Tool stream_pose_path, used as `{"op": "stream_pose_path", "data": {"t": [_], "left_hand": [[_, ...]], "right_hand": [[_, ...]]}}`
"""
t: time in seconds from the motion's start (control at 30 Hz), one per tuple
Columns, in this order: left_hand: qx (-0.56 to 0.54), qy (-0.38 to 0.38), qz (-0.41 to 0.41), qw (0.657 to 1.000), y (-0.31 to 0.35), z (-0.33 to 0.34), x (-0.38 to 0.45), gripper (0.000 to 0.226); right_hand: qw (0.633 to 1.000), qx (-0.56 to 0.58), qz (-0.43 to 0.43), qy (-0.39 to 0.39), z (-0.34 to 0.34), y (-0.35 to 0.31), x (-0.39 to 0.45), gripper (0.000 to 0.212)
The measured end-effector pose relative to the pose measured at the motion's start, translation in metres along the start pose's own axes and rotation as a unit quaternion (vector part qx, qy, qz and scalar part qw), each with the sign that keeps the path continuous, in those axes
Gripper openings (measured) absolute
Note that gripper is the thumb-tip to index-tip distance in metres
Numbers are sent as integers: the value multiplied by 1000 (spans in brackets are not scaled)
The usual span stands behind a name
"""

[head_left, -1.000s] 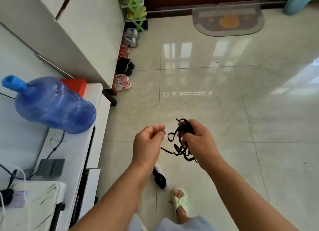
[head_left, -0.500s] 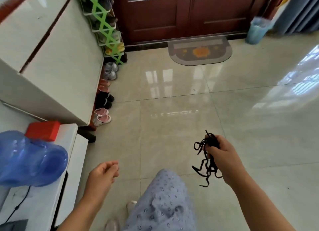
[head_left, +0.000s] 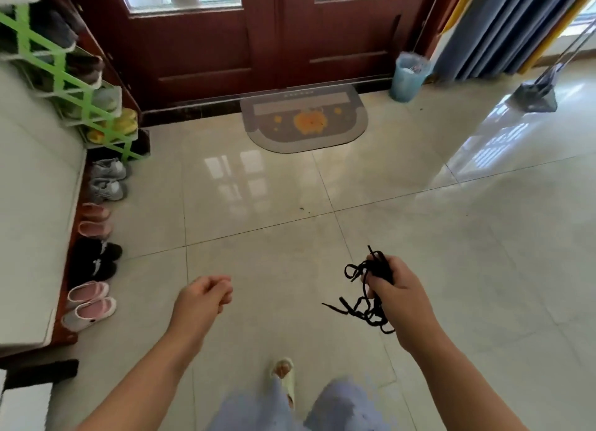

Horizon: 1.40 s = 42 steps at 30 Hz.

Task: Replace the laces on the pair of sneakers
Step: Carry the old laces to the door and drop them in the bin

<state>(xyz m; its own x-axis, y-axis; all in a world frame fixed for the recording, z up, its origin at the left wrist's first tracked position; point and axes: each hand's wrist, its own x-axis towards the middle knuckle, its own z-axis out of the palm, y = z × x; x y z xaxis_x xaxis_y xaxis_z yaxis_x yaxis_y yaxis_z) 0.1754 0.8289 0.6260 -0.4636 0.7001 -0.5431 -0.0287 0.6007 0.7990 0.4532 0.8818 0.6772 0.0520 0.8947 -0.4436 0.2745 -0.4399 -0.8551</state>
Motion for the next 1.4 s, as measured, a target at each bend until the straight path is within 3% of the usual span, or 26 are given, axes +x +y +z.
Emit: {"op": "stream_pose_path", "data": {"t": [0.27, 0.53, 0.83, 1.0, 1.4], "left_hand": [[56, -103, 76, 990, 157, 173, 112, 12], [60, -75, 71, 993, 284, 307, 209, 11], [107, -33, 99, 989, 389, 409, 348, 10], [155, -53, 99, 981, 456, 485, 449, 13], [323, -166, 232, 902, 657, 687, 617, 8]], "right_hand": [[998, 9, -28, 55, -68, -64, 170, 23], [999, -8, -38, 18, -148, -147, 358, 23], [999, -27, -26, 32, -213, -215, 558, 23], [998, -35, -5, 61, -251, -259, 673, 21], [989, -19, 10, 146, -338, -355, 915, 22]]}}
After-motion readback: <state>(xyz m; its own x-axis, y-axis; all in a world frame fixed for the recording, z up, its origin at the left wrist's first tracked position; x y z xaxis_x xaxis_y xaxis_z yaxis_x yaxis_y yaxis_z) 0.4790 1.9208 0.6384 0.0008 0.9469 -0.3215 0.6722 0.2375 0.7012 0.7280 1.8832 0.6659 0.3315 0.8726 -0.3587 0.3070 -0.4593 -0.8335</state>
